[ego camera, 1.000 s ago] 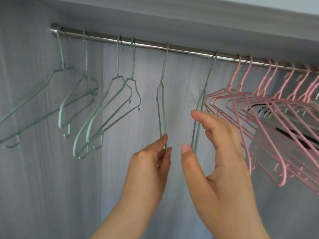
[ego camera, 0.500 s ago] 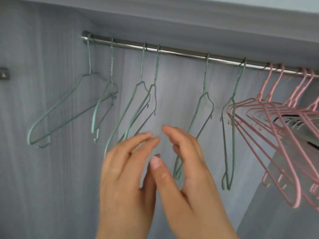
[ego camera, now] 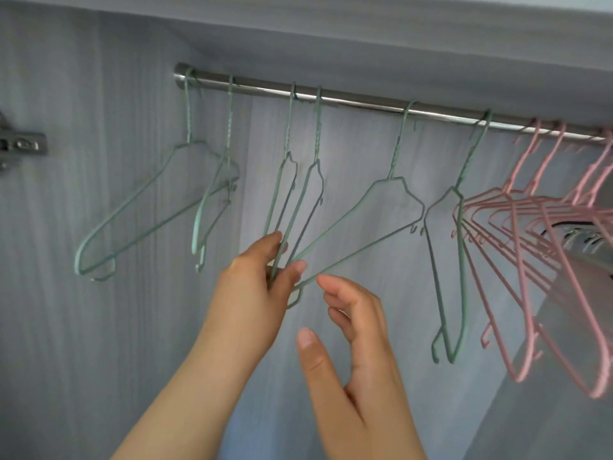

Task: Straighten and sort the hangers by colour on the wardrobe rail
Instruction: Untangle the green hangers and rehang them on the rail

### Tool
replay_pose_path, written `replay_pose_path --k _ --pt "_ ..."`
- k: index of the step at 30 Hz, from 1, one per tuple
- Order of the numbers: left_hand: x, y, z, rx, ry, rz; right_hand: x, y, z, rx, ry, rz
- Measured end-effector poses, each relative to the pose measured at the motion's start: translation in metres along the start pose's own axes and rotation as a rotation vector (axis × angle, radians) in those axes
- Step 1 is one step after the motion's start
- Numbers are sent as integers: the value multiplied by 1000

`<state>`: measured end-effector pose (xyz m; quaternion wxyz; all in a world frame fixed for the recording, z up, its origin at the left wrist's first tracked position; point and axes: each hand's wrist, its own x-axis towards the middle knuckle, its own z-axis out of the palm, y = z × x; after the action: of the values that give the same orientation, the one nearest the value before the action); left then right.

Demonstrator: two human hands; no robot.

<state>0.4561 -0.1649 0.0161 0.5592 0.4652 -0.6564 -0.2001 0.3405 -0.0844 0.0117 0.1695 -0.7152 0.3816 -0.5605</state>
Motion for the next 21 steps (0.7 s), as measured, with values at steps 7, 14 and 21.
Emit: replay_pose_path --k 7,14,21 --pt "-2 33 3 -280 10 -78 -8 8 -9 -7 16 27" --pt "33 61 2 -65 190 88 -21 8 -22 -31 4 53" --pt "75 54 4 -283 114 -255 -36 3 -45 -19 -79 31"
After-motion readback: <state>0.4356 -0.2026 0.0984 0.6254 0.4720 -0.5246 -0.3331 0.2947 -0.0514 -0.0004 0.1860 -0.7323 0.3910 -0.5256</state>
